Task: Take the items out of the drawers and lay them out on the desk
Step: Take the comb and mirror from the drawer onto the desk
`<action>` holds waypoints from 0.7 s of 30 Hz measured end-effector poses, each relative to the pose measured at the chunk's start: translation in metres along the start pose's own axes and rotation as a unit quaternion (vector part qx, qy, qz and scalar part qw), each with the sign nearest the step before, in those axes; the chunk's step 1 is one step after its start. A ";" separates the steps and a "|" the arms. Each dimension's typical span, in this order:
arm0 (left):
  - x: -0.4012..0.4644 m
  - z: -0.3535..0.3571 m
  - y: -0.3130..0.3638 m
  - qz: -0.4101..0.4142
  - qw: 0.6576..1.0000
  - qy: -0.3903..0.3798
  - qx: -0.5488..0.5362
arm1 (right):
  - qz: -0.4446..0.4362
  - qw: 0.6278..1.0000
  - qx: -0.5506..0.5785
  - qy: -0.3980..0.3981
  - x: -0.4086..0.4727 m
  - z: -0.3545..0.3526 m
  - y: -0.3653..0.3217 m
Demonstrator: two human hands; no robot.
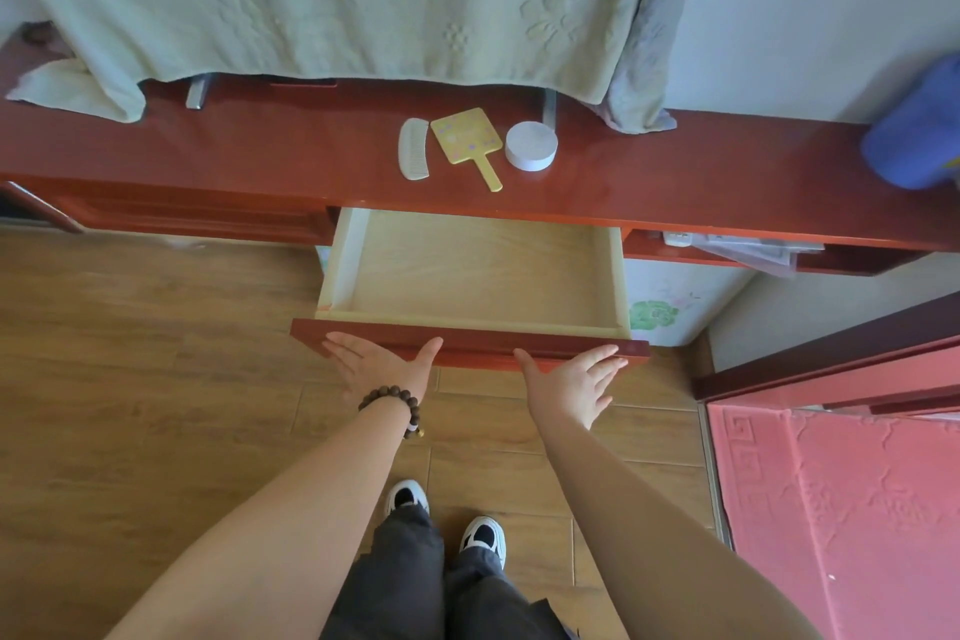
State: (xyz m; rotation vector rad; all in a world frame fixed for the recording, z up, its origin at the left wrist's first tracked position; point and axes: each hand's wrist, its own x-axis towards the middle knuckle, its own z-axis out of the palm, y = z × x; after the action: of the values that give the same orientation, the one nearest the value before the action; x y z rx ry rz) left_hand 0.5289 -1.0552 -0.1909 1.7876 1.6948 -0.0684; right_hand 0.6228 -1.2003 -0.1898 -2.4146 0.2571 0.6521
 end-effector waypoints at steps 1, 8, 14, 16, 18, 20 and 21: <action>0.003 0.001 0.004 -0.001 1.000 0.000 -0.001 | 0.002 1.000 0.003 0.000 0.004 0.001 -0.005; 0.035 0.005 0.033 0.008 1.000 -0.003 0.015 | 0.008 1.000 0.015 0.022 0.032 0.009 -0.038; 0.066 0.008 0.059 0.017 1.000 0.002 -0.003 | 0.013 0.998 0.041 0.053 0.059 0.018 -0.070; 0.074 0.011 0.066 0.016 1.000 0.005 -0.019 | 0.012 0.997 0.048 0.062 0.067 0.020 -0.078; 0.081 0.012 0.072 0.015 0.999 0.005 -0.030 | 0.015 0.995 0.060 0.074 0.075 0.023 -0.086; 0.090 0.015 0.077 0.022 0.999 -0.001 -0.038 | 0.017 0.994 0.073 0.085 0.081 0.026 -0.091; 0.093 0.017 0.079 0.029 0.999 -0.004 -0.040 | 0.019 0.993 0.076 0.088 0.084 0.027 -0.093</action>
State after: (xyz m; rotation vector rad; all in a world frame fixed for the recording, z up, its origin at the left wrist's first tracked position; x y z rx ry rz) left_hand 0.6218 -0.9776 -0.2149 1.7729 1.6163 0.0161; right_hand 0.7156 -1.1123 -0.2035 -2.3272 0.4116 0.4193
